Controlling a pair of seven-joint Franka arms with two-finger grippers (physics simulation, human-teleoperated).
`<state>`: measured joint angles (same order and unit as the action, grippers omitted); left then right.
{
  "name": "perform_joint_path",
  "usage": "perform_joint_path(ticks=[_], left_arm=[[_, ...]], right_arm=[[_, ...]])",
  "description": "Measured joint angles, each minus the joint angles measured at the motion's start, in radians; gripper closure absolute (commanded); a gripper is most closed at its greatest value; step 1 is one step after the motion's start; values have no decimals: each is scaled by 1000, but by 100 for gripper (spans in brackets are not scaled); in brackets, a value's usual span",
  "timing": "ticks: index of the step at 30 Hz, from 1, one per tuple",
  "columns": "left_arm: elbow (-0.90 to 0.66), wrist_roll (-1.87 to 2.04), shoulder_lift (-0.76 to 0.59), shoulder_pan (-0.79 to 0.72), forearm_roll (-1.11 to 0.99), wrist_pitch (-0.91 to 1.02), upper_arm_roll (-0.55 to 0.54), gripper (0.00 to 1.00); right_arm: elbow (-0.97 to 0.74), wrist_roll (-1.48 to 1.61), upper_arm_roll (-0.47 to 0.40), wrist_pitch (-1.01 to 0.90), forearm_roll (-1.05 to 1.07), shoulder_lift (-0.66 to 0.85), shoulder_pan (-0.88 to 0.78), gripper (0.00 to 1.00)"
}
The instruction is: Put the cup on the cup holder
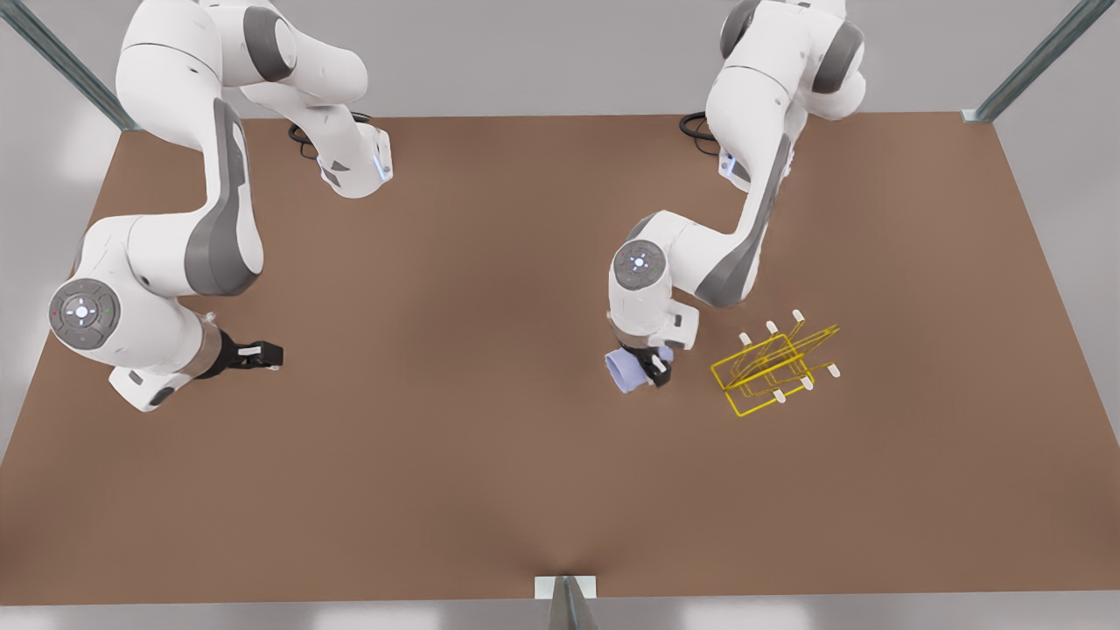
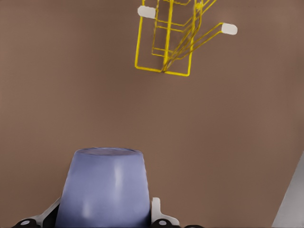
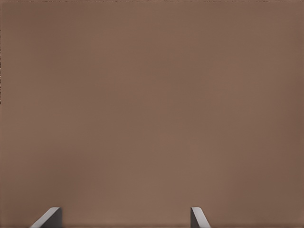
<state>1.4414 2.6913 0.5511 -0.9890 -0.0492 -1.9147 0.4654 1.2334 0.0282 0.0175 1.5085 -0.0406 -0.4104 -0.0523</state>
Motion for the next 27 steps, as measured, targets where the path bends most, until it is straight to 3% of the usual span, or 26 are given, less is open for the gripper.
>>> perform_joint_path(ticks=[1, 3, 4, 6, 9, 14, 21, 27], left_arm=[[20, -8, 33, -177, -2, 43, 210, 28], [63, -37, 122, -434, -7, 120, 530, 28], [92, -55, 169, -529, -13, 152, 642, 28], [162, -90, 248, -636, -54, 203, 748, 28], [270, -139, 351, -683, -178, 248, 781, 28], [293, -205, 511, -675, -342, 287, 778, 28], [413, -278, 526, -705, -396, 288, 721, 28], [340, -303, 589, -669, -383, 262, 714, 25]], right_arm=[[-1, 0, 0, 0, 0, 1, 2, 0], [-3, 0, 1, 0, 1, 1, 4, 0], [-3, 1, 1, 0, 2, 1, 4, 0], [-10, 1, 1, 1, 2, 0, 6, 0], [-17, 0, 0, 0, 1, 1, 7, 0], [-18, 0, -1, 0, 1, 2, 9, 0], [-37, -4, -2, 0, 0, 2, 9, 0], [-34, -6, -2, 0, -1, 0, 9, 0]])
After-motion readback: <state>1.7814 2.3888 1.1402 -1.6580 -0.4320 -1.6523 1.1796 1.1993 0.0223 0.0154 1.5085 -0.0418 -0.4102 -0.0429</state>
